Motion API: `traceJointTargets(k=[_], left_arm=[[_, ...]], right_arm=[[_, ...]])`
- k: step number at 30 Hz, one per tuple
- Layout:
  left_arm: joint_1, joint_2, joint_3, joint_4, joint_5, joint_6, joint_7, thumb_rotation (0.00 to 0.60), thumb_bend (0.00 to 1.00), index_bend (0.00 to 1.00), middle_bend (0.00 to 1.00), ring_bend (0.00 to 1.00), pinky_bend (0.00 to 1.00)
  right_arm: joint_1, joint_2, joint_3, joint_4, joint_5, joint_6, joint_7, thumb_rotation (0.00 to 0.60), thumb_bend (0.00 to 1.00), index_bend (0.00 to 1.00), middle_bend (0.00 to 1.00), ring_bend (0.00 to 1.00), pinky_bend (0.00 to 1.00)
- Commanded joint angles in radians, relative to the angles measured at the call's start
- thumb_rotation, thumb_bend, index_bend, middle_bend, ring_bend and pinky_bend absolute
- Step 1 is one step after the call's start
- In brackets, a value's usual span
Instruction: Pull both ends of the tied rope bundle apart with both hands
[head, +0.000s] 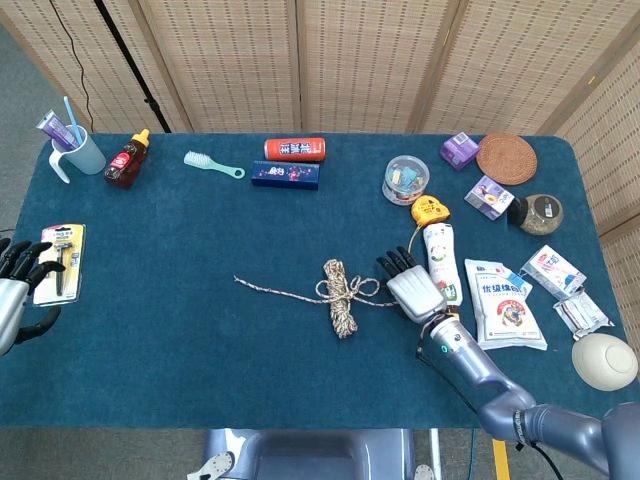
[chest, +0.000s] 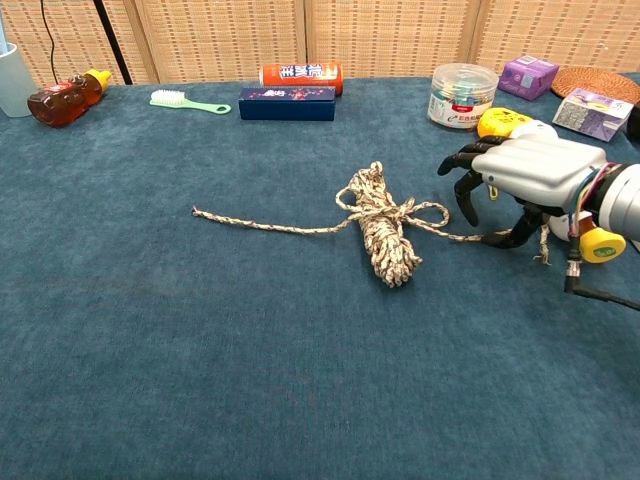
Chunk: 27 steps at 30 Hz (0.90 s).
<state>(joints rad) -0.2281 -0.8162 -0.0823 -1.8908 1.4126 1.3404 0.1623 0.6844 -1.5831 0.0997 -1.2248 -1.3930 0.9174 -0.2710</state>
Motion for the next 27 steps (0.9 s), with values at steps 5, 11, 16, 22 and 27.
traceJointTargets(k=[5, 11, 16, 22, 27], left_arm=[[0.002, 0.004, -0.001, 0.001, 0.004, 0.006, -0.006, 0.6, 0.27, 0.3, 0.16, 0.09, 0.0], [0.002, 0.007, -0.001, 0.003, 0.002, 0.004, -0.009, 0.6, 0.27, 0.3, 0.16, 0.09, 0.0], [-0.003, 0.007, -0.002, 0.0, 0.004, -0.001, -0.006, 0.6, 0.27, 0.3, 0.16, 0.08, 0.0], [-0.008, 0.007, -0.005, -0.004, 0.005, -0.005, -0.004, 0.6, 0.27, 0.3, 0.16, 0.08, 0.0], [-0.008, 0.007, -0.003, -0.006, 0.004, -0.007, -0.002, 0.6, 0.27, 0.3, 0.16, 0.08, 0.0]], right_arm=[[0.006, 0.006, -0.001, -0.007, 0.013, -0.011, -0.026, 0.6, 0.4, 0.53, 0.12, 0.07, 0.0], [0.006, 0.014, -0.005, -0.017, 0.021, -0.014, -0.038, 0.6, 0.4, 0.53, 0.12, 0.07, 0.0], [0.002, 0.02, -0.008, -0.02, 0.03, -0.014, -0.043, 0.6, 0.4, 0.53, 0.12, 0.07, 0.0], [0.001, 0.023, -0.013, -0.019, 0.034, -0.018, -0.047, 0.6, 0.43, 0.53, 0.12, 0.07, 0.0], [0.003, 0.024, -0.016, -0.013, 0.037, -0.024, -0.05, 0.6, 0.44, 0.53, 0.12, 0.07, 0.0]])
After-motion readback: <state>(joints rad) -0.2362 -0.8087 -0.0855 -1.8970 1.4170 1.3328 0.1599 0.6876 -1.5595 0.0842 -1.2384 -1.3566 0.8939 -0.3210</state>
